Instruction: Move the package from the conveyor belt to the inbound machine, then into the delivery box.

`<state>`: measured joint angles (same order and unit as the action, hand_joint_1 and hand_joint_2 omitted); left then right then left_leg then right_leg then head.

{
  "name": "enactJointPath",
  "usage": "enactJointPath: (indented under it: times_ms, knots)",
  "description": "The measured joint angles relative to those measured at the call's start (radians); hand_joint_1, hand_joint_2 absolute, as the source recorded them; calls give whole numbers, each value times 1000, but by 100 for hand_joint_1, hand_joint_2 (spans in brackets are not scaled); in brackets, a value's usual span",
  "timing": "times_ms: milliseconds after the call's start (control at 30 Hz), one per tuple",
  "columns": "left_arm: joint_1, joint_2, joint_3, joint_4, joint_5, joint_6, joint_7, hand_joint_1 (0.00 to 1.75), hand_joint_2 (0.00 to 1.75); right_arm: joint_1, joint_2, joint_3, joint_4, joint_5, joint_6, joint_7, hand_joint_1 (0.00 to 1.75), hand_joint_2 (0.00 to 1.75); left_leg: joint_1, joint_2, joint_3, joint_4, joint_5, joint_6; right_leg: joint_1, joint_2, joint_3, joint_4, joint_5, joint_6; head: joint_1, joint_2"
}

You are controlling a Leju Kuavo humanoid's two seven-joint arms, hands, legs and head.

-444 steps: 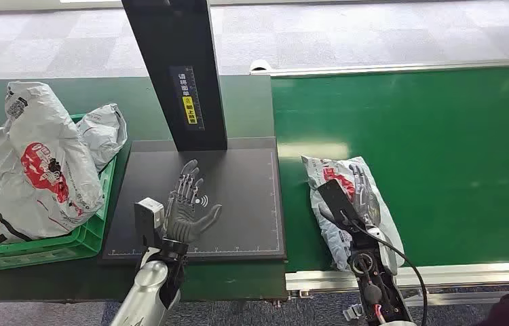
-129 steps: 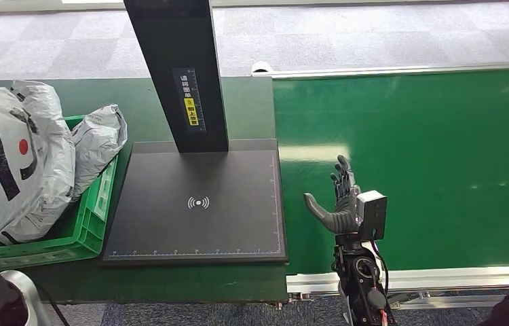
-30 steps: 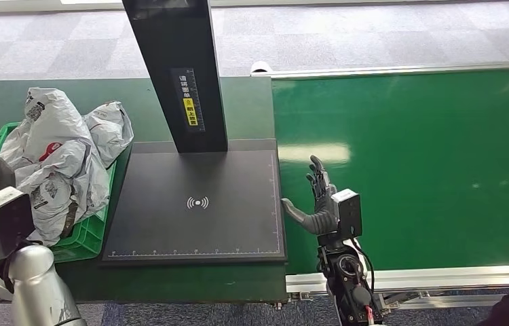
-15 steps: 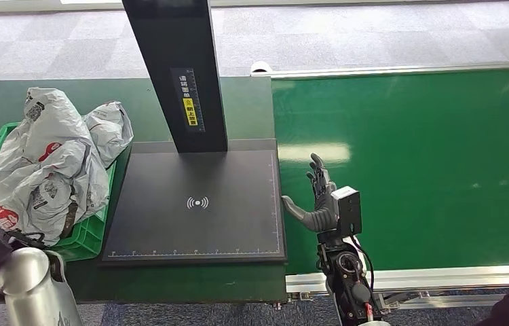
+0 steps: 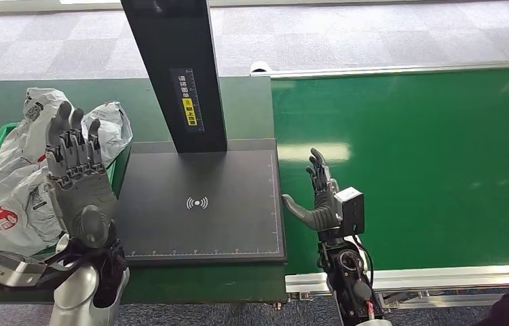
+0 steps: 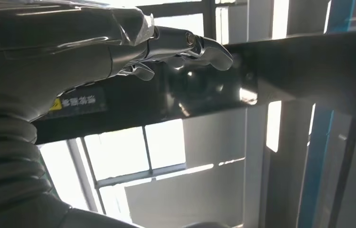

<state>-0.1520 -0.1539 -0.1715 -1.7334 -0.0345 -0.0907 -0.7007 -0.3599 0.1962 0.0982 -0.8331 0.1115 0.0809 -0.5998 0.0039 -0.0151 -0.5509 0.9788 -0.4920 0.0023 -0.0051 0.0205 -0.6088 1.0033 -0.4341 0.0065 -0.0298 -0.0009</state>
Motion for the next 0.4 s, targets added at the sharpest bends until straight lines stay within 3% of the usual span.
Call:
enactJointPath:
  times_ms: [100,233,400]
  knots:
    - [1,-27,24,75,-56,-105,14,0,175,0,-4,21,-13,-20,-9,-9,0,175,0,0,0,0,0,0,0,0,0,0,0,0,0,0]
    - [-27,-32,29,263,-54,-81,90,0,175,11,-4,29,-55,-2,-7,-11,0,175,0,0,0,0,0,0,0,0,0,0,0,0,0,0]
    - [-55,-34,30,416,-53,-75,101,0,175,24,-3,34,-89,5,-3,-10,0,175,0,0,0,0,0,0,0,0,0,0,0,0,0,0]
